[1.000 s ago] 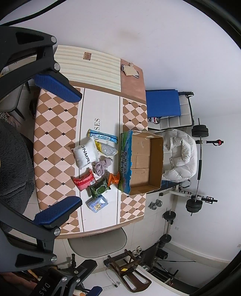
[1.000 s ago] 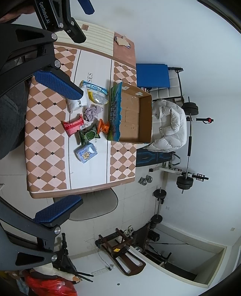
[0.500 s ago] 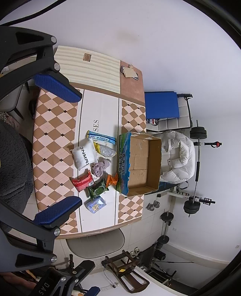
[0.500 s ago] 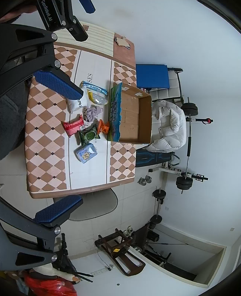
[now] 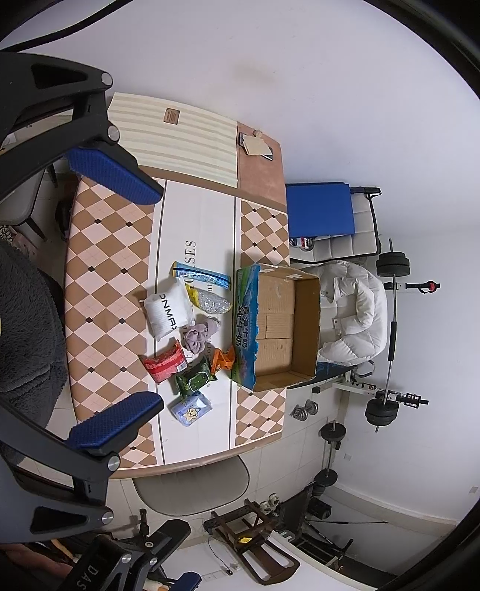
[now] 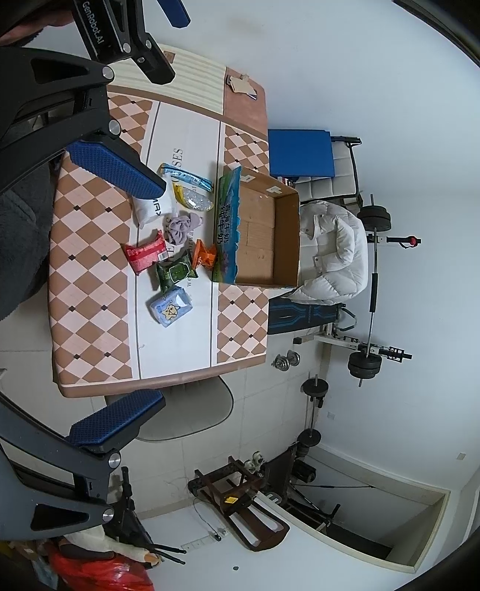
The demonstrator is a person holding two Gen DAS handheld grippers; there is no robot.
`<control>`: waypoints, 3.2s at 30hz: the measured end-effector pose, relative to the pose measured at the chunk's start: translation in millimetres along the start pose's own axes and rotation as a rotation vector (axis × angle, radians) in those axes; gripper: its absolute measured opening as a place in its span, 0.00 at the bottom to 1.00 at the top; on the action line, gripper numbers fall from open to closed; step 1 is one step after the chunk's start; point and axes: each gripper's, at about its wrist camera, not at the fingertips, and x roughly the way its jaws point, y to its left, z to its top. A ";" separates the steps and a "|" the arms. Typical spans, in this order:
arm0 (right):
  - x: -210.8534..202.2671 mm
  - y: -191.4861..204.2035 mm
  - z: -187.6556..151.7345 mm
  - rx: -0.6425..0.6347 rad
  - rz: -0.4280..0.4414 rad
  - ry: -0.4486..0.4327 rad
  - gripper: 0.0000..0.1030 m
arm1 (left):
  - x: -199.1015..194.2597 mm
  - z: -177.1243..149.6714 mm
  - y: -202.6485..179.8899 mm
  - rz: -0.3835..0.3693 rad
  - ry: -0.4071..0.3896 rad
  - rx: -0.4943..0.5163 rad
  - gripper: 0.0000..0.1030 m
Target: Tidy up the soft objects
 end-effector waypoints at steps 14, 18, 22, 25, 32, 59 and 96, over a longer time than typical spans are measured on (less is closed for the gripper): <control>-2.1 5.0 -6.3 0.007 0.011 -0.008 1.00 | -1.2 -1.3 -0.9 -0.001 -0.003 -0.001 1.00; -1.8 6.3 -6.3 0.011 0.011 -0.010 1.00 | -2.5 0.0 -0.8 -0.001 -0.004 -0.001 1.00; -1.7 5.7 -7.1 0.011 0.012 -0.010 1.00 | -2.1 -1.6 -1.4 0.000 -0.005 -0.002 1.00; -1.2 5.8 -7.4 0.012 0.011 -0.011 1.00 | -2.0 -2.3 -1.8 0.000 -0.007 -0.001 1.00; 19.0 6.5 -8.8 0.020 0.022 0.017 1.00 | 24.7 17.5 8.0 0.004 0.087 -0.047 1.00; 444.2 40.8 -79.8 -0.028 0.202 0.628 0.96 | 451.1 -26.1 -12.3 -0.017 0.774 -0.133 1.00; 355.4 8.2 116.6 0.125 0.418 0.436 0.42 | 356.4 170.8 6.8 -0.072 0.392 0.028 0.65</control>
